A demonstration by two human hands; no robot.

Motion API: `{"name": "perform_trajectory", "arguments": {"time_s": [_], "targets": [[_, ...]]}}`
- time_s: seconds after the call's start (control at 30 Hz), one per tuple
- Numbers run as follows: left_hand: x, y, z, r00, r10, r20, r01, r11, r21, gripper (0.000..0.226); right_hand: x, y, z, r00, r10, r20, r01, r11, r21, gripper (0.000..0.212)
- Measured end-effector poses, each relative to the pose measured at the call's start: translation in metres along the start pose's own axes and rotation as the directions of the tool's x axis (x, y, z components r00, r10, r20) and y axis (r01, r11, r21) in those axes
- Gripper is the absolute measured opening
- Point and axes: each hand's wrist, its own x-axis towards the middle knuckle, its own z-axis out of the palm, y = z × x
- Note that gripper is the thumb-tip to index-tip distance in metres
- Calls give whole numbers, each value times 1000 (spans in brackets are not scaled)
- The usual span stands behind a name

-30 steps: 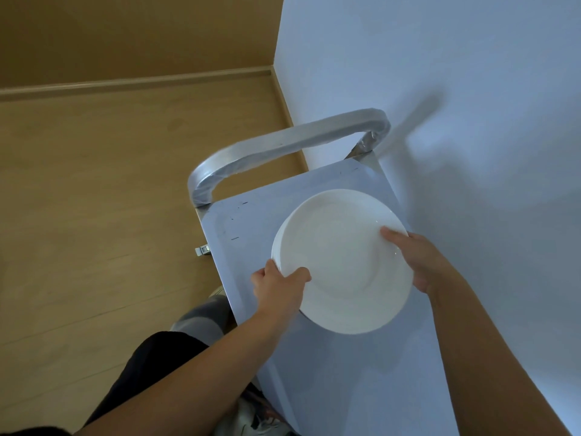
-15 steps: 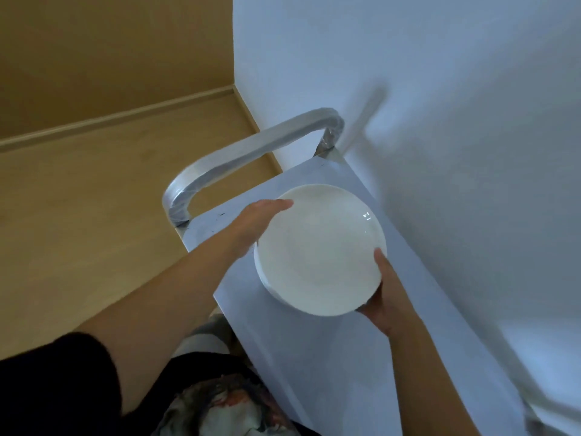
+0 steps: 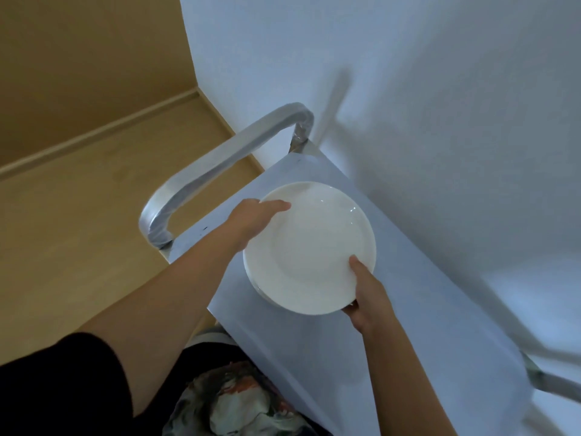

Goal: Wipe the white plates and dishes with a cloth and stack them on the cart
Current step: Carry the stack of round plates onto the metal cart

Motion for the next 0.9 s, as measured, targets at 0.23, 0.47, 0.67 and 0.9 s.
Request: {"name": "perform_trajectory", "arguments": {"time_s": [0.23,0.47,0.67,0.9], "targets": [[5,0,0,1000,-18,21,18,1000,-5,67,-1,1,1,999,36,0,-36,999,21,31],[10,1,0,998,-36,45,37,999,-10,70,4,5,0,998,55,-6,-55,997,47,31],[11,0,1,1000,-13,27,12,1000,11,72,3,9,1,999,33,14,-34,998,55,31],[-11,-17,2,977,184,-107,-173,980,99,37,-9,8,-4,996,-74,55,77,995,-70,30]]}}
